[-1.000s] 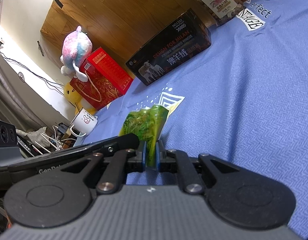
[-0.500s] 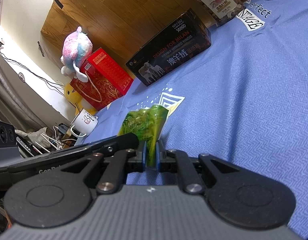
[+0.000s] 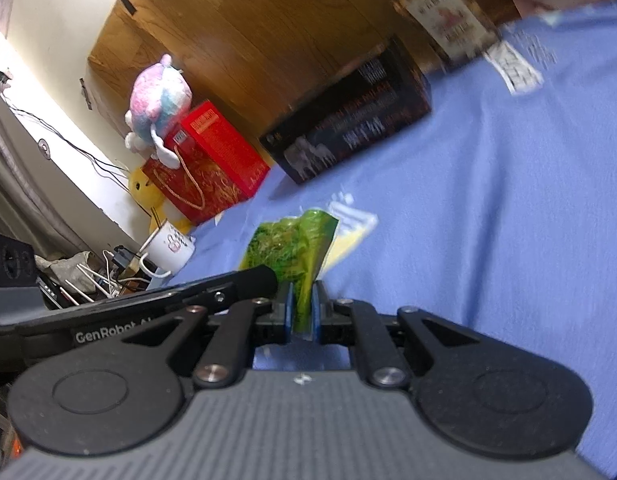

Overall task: Organize snacks
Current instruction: 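Carry the green packet into the tin box and release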

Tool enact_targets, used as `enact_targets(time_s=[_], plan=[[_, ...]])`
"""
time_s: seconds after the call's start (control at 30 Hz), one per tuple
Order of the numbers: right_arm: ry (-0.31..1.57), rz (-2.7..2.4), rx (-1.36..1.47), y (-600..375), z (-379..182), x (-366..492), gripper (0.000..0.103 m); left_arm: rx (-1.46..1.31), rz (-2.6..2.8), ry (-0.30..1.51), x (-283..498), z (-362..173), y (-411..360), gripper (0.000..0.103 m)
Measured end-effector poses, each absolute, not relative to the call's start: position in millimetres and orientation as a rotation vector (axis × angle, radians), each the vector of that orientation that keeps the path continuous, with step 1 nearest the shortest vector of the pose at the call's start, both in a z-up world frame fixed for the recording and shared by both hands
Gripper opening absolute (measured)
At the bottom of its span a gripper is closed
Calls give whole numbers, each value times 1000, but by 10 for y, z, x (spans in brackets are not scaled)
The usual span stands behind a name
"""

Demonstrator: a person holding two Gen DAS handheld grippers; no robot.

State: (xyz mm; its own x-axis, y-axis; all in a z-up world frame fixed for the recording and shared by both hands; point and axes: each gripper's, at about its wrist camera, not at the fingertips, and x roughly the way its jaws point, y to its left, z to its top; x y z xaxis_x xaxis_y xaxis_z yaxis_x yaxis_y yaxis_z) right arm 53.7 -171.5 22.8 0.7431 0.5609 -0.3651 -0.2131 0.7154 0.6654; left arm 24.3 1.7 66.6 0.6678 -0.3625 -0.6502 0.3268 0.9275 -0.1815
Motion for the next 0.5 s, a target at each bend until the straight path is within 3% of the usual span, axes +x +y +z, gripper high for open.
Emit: enact_targets(time_s=[0.5], plan=[[456, 410, 426, -1654, 899, 1920, 12, -155, -384, 659, 1873, 1126, 170, 36]])
